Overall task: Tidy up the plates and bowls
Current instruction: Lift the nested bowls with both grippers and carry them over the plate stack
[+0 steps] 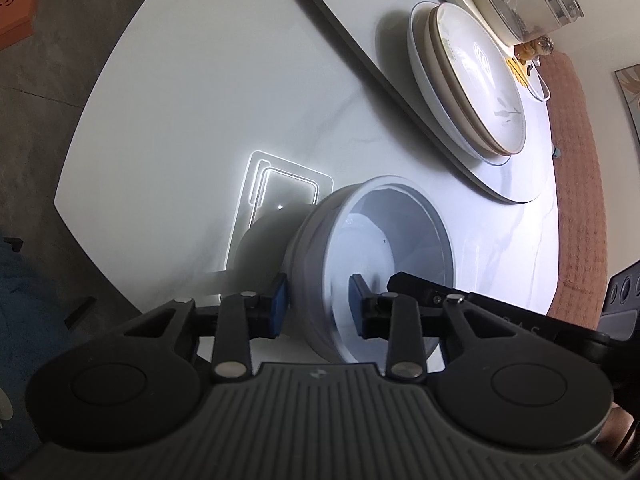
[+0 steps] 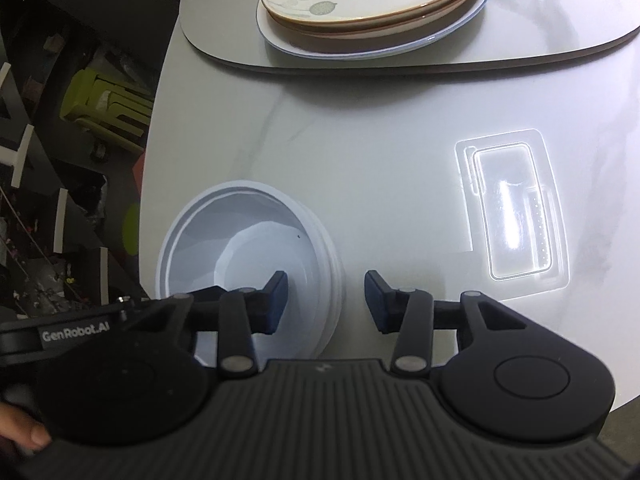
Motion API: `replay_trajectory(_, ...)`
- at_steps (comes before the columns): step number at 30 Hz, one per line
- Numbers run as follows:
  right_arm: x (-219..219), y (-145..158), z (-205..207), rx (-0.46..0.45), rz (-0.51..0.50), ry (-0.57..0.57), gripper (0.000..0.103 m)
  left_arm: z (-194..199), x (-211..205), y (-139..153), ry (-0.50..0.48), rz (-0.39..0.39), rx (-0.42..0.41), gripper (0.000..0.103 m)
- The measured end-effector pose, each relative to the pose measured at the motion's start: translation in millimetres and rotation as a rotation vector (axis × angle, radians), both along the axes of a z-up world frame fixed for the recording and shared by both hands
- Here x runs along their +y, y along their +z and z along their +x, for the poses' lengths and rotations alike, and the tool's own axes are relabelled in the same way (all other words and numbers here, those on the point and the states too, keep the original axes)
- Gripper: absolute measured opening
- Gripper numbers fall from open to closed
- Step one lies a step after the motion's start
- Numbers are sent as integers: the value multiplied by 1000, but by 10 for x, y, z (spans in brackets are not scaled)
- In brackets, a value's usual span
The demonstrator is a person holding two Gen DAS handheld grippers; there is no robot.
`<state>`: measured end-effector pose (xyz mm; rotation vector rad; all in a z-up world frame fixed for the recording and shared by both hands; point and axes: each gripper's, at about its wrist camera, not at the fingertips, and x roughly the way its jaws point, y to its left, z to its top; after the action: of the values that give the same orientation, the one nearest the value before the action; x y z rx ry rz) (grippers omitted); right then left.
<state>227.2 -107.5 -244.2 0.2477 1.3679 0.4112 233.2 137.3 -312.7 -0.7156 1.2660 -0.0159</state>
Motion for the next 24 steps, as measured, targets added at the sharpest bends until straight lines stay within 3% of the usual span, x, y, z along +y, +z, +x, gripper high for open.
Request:
replay_trajectory(4, 7, -26, 38, 1, -11, 16, 29, 7, 13, -30, 13, 0, -2, 23)
replay_trajectory(8, 8, -25, 75, -6, -12, 26, 28, 37, 26, -24, 3, 12, -10, 23)
replay_trajectory(11, 3, -9, 64, -2, -12, 25, 21, 16, 50, 1, 16, 12, -4, 23)
replay_trajectory(20, 12, 212, -6, -15, -23, 22, 19, -96, 50, 196, 33, -17, -3, 23)
replay_trajectory(24, 37, 358, -58, -22, -29, 43, 20, -101, 39, 388, 16, 13, -7, 23)
